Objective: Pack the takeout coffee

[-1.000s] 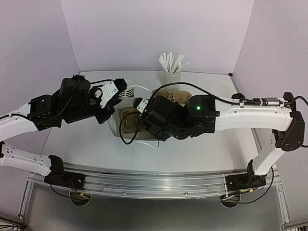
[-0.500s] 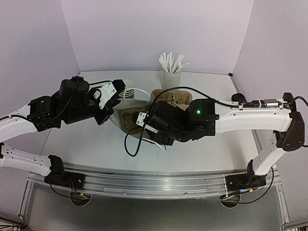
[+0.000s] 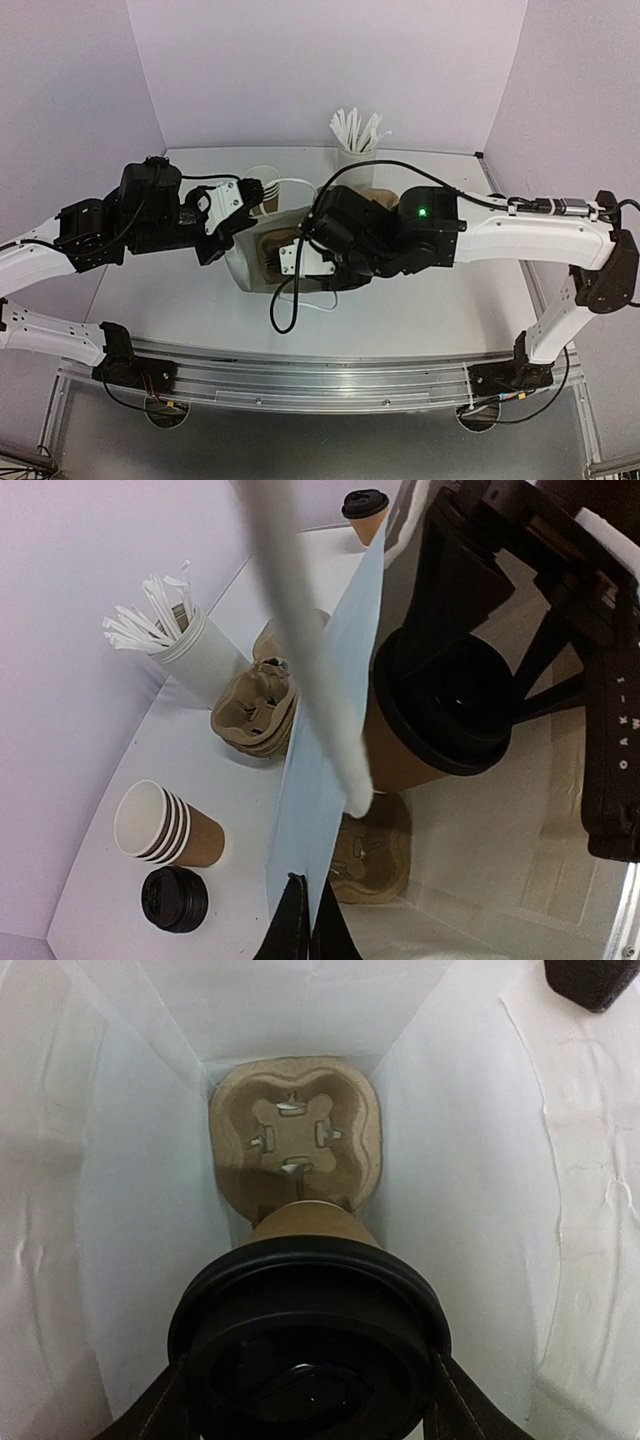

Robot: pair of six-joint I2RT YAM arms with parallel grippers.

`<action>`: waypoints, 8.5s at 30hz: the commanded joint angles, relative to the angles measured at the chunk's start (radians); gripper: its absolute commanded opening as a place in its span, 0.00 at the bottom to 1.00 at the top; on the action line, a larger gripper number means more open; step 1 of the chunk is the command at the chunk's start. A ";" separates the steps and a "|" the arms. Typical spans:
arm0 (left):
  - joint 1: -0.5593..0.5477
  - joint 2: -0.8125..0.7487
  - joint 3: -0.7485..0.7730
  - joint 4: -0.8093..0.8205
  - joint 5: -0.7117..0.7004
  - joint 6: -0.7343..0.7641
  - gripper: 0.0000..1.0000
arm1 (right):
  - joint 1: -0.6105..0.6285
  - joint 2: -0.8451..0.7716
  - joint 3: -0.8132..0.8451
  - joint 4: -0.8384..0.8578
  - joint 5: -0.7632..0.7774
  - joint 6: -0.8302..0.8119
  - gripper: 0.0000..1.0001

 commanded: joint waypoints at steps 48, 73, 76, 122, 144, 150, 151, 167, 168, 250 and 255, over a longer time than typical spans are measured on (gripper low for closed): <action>0.047 0.057 0.195 -0.222 0.252 -0.172 0.00 | -0.080 0.189 0.188 -0.186 0.054 -0.138 0.34; 0.183 0.128 0.208 -0.218 0.471 -0.264 0.00 | -0.156 0.362 0.256 -0.120 -0.028 -0.123 0.29; 0.190 0.137 0.211 -0.224 0.482 -0.267 0.00 | -0.154 0.343 0.261 -0.064 -0.028 -0.138 0.30; 0.300 0.204 0.242 -0.263 0.620 -0.352 0.00 | -0.170 0.333 0.240 0.007 -0.097 -0.233 0.23; 0.408 0.330 0.352 -0.440 0.926 -0.459 0.00 | -0.159 0.316 0.360 -0.261 -0.332 -0.184 0.20; 0.449 0.380 0.359 -0.448 0.899 -0.393 0.00 | -0.228 0.404 0.390 -0.296 -0.449 -0.195 0.19; 0.449 0.382 0.361 -0.449 0.887 -0.390 0.00 | -0.233 0.413 0.381 -0.297 -0.464 -0.195 0.19; 0.449 0.429 0.432 -0.468 0.820 -0.345 0.00 | -0.213 0.556 0.286 -0.327 -0.559 -0.177 0.17; 0.451 0.429 0.435 -0.470 0.812 -0.343 0.00 | -0.213 0.559 0.272 -0.327 -0.555 -0.176 0.17; 0.425 0.371 0.441 -0.519 0.597 -0.142 0.00 | -0.261 0.001 0.504 0.074 -0.424 0.467 0.92; 0.425 0.370 0.443 -0.518 0.610 -0.140 0.00 | -0.315 -0.084 0.501 0.075 -0.222 0.707 0.90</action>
